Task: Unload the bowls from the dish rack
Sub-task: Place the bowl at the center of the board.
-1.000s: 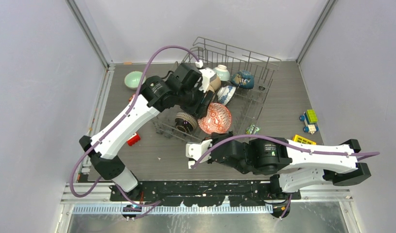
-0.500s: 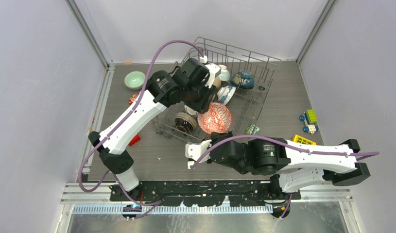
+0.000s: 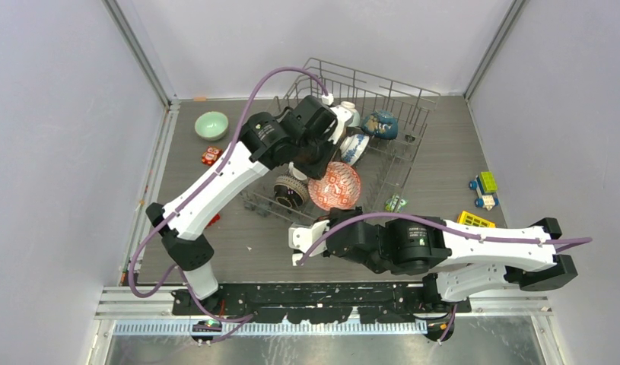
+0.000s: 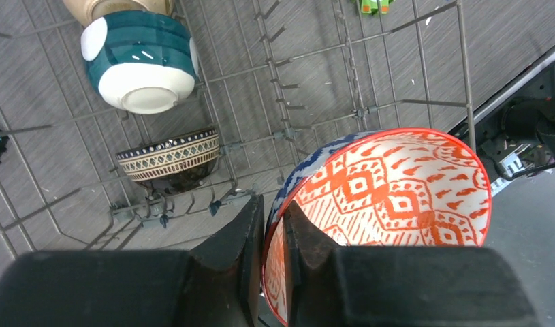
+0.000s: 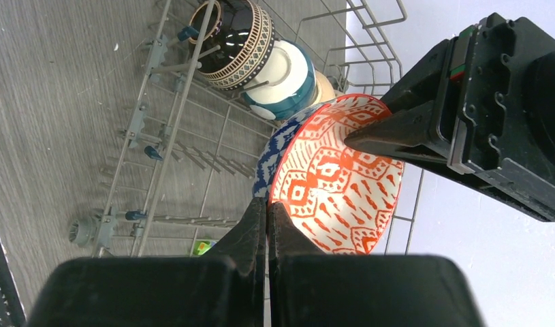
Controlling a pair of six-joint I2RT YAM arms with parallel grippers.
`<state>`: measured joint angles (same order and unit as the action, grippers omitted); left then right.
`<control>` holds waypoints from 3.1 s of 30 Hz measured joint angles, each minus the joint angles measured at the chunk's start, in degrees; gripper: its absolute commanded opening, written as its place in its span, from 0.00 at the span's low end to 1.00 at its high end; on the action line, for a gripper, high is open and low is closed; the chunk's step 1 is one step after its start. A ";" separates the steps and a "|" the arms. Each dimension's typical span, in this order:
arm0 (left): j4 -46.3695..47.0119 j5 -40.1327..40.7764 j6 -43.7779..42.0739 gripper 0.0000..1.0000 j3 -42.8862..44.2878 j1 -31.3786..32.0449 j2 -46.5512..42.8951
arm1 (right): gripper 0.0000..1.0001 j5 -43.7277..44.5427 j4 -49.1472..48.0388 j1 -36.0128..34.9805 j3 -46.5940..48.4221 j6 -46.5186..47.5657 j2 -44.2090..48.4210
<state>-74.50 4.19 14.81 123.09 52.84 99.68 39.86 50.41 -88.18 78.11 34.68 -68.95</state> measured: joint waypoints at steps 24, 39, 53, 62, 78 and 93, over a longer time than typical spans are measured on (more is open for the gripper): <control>-1.64 2.89 0.61 0.00 0.20 0.00 -0.17 | 1.00 0.83 1.07 -3.87 7.34 -4.42 -3.39; 9.86 7.48 8.66 0.00 -24.85 -25.46 -28.20 | 1.00 9.77 -27.41 -6.29 9.27 -16.98 5.27; 12.87 16.59 11.63 0.00 -37.16 -46.95 -36.68 | 1.00 -0.46 -23.06 30.84 0.92 -48.87 13.27; 23.54 12.79 23.58 0.00 -53.70 -61.22 -36.04 | 1.00 -2.58 -20.59 31.43 -9.90 -55.69 25.62; 46.53 15.32 40.19 0.00 -68.22 -65.96 -25.59 | 1.00 -6.73 -20.04 31.43 -22.38 -59.47 33.79; 60.48 10.91 44.63 0.00 -72.24 -73.77 -12.83 | 1.00 -8.24 -22.67 31.43 -28.65 -60.57 37.03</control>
<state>-14.02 15.09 59.44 50.85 -20.93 86.85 31.62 27.75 -56.75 49.45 -25.89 -31.92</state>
